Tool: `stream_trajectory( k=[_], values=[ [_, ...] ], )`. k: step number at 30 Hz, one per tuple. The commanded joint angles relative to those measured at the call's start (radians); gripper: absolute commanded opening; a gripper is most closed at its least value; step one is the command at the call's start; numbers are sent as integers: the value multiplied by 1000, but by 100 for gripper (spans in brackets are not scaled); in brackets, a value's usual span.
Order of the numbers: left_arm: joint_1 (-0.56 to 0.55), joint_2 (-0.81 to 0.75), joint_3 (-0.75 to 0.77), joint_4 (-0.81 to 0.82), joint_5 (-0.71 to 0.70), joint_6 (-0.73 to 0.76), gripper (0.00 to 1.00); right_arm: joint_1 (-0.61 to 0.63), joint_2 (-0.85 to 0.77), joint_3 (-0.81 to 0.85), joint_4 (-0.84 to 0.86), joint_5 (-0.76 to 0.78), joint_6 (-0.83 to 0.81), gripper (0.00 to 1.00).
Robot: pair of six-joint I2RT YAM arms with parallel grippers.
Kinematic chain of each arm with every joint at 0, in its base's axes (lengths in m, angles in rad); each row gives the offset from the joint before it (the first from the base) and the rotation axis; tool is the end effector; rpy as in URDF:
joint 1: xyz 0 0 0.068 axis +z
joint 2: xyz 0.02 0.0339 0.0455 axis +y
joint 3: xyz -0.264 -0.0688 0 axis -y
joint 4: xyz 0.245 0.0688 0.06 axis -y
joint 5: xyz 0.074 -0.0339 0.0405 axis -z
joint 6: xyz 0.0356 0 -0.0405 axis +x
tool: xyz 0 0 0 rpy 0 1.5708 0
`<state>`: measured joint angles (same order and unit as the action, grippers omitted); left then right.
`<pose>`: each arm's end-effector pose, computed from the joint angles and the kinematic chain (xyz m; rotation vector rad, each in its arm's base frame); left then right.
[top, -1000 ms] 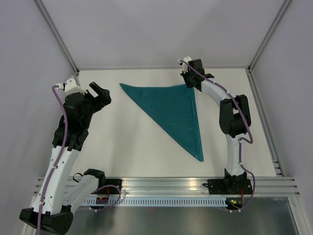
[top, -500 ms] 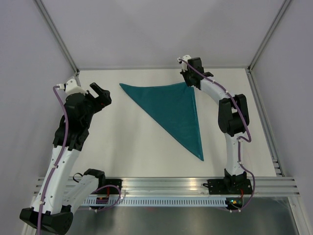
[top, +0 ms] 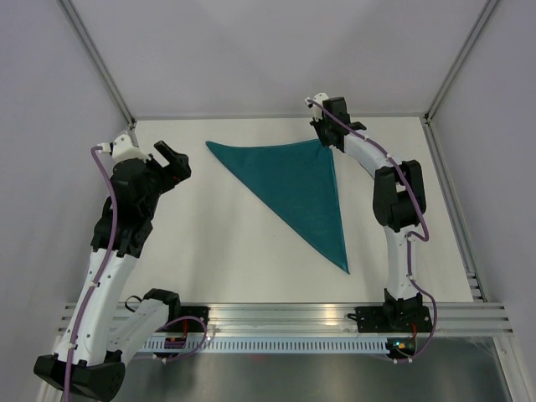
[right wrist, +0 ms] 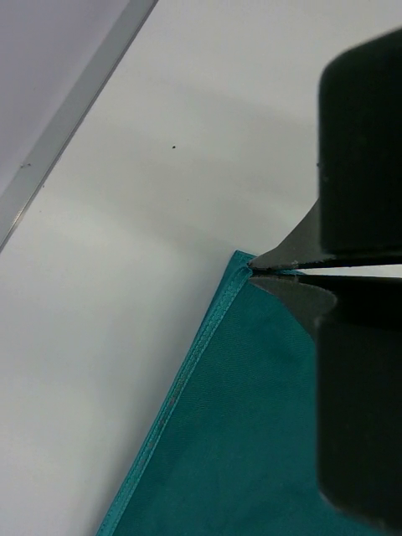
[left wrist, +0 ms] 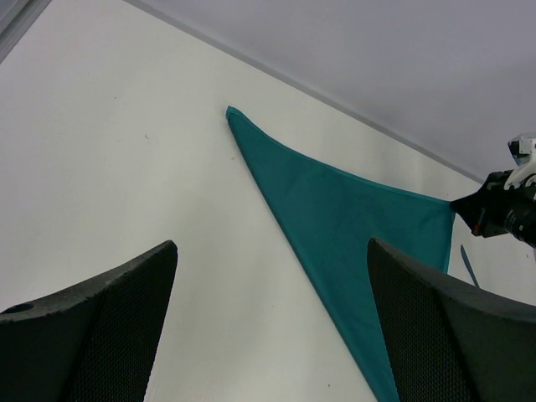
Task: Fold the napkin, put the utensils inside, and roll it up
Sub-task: Fold the napkin
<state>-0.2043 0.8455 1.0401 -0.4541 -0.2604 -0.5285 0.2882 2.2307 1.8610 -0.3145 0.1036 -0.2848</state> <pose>0.1766 -0.0272 0.3895 -0.4749 1.7676 -0.2792 0.4965 0.1433 0.2203 -0.5834 2.1763 -0.1150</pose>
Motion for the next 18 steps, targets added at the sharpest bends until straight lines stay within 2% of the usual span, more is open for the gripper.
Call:
stream_trajectory(
  k=[1, 18],
  values=[
    [-1, 1, -12, 37, 12, 2, 97, -9, 23, 43, -17, 41, -13, 1],
    [-1, 6, -15, 38, 10, 2, 97, -20, 78, 81, -17, 62, -34, 1]
  ],
)
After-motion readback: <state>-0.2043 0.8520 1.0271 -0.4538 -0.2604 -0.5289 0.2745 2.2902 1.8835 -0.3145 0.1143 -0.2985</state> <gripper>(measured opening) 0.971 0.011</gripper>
